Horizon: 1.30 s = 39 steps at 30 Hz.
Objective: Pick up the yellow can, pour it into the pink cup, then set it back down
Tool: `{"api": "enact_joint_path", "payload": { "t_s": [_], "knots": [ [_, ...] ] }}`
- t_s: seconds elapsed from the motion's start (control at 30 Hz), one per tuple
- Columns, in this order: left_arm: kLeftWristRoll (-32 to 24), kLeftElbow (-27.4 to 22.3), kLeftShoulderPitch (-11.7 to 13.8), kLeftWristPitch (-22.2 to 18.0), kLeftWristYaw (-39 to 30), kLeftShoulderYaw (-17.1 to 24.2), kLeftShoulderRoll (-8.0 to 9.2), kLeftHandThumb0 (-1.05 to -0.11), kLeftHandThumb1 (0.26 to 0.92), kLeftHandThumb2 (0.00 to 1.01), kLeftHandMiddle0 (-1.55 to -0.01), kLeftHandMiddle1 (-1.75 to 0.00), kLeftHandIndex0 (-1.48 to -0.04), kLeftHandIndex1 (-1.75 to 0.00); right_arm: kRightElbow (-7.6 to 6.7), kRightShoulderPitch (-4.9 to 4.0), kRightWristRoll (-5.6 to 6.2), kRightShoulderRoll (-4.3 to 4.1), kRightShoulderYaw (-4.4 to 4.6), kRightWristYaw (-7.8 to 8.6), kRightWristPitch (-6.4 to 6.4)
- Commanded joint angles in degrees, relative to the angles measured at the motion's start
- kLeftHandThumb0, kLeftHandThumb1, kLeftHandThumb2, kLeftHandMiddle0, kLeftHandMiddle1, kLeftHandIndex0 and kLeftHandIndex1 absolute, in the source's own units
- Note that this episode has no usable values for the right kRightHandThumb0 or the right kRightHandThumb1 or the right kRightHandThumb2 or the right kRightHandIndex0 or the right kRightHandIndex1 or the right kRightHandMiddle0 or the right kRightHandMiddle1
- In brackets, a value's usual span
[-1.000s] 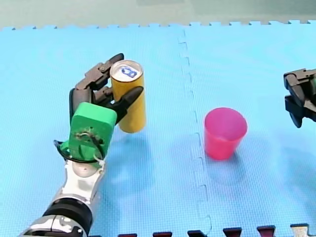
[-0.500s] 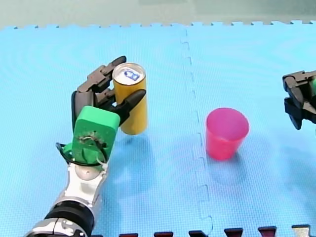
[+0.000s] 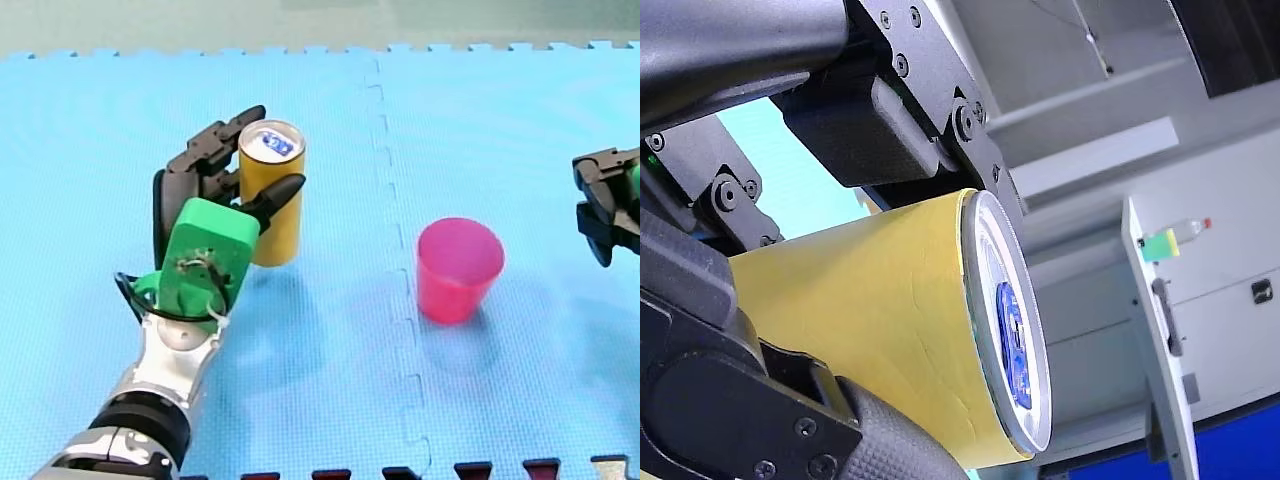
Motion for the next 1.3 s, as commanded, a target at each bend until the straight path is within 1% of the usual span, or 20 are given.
{"api": "enact_joint_path", "payload": {
  "t_s": [0.0, 0.17, 0.3, 0.47, 0.67, 0.9, 1.2, 1.27],
  "knots": [
    [0.52, -0.36, -1.04, 0.88, 0.92, -0.63, 0.32, -0.368, 0.816, 0.00, -1.38, -0.02, -1.22, 0.00, -0.11, 0.14, -0.03, -0.15, 0.12, -0.01, -0.32],
    [1.79, -0.24, -2.50, 3.61, 2.28, -1.84, 0.12, -0.383, 0.819, 0.00, -1.37, -0.01, -1.21, 0.00, -0.21, 0.24, 0.08, 0.05, 0.20, 0.03, -0.64],
    [2.33, -0.10, -3.29, 4.67, 2.23, -2.82, 0.03, -0.405, 0.826, 0.00, -1.36, 0.00, -1.19, 0.00, -0.40, 0.23, 0.12, 0.24, 0.37, 0.04, -1.14],
    [2.86, 0.09, -3.37, 4.28, 2.79, -3.52, -0.36, -0.410, 0.829, 0.00, -1.36, 0.00, -1.19, 0.00, -0.56, 0.38, 0.28, 0.30, 0.45, 0.24, -1.69],
    [3.39, 0.25, -3.30, 3.58, 2.63, -4.64, -0.73, -0.417, 0.829, 0.00, -1.36, 0.00, -1.19, 0.00, -0.64, 0.42, 0.38, 0.47, 0.52, 0.32, -1.97],
    [3.87, 0.23, -3.51, 3.72, 2.99, -5.43, -1.07, -0.415, 0.832, 0.00, -1.36, 0.00, -1.19, 0.00, -0.58, 0.39, 0.55, 0.59, 0.43, 0.44, -1.86],
    [3.78, 0.71, -3.97, 3.43, 2.40, -5.72, -0.96, -0.410, 0.830, 0.00, -1.35, 0.00, -1.18, 0.00, -0.48, 0.15, 0.55, 0.61, 0.39, 0.51, -1.61],
    [3.82, 0.82, -4.08, 3.41, 2.30, -5.78, -0.89, -0.408, 0.830, 0.00, -1.35, 0.00, -1.18, 0.00, -0.49, 0.14, 0.60, 0.60, 0.35, 0.67, -1.85]
  ]
}}
